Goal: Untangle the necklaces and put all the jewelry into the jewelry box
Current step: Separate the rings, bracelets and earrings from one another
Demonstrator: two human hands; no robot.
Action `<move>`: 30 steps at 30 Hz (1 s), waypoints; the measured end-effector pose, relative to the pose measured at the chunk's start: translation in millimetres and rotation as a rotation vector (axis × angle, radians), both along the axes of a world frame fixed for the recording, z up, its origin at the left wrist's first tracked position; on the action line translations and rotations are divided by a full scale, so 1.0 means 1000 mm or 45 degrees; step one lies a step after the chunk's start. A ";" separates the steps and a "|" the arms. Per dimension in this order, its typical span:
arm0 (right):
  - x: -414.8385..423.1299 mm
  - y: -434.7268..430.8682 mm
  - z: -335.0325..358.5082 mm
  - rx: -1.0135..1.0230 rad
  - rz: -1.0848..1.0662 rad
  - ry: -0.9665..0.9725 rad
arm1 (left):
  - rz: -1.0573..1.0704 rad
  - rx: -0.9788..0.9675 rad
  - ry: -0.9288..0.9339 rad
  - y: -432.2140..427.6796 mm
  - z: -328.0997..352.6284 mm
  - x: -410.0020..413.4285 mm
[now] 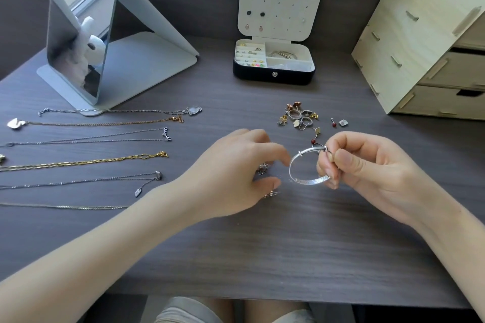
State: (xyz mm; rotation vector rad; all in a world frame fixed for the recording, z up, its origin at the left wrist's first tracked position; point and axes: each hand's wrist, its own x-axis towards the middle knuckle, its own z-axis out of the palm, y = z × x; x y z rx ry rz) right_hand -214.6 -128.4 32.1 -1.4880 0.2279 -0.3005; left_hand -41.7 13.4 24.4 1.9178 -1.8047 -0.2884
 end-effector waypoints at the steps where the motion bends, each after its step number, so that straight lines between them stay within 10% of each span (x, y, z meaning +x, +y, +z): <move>1: 0.000 0.000 0.001 -0.004 0.005 0.002 | -0.024 -0.009 -0.019 -0.001 0.000 0.001; 24: -0.012 0.044 -0.007 -1.256 0.329 0.255 | -0.215 -0.001 -0.144 0.037 0.000 0.036; 30: 0.008 0.048 -0.001 -1.337 0.054 0.163 | -0.220 0.007 -0.168 0.041 -0.006 0.034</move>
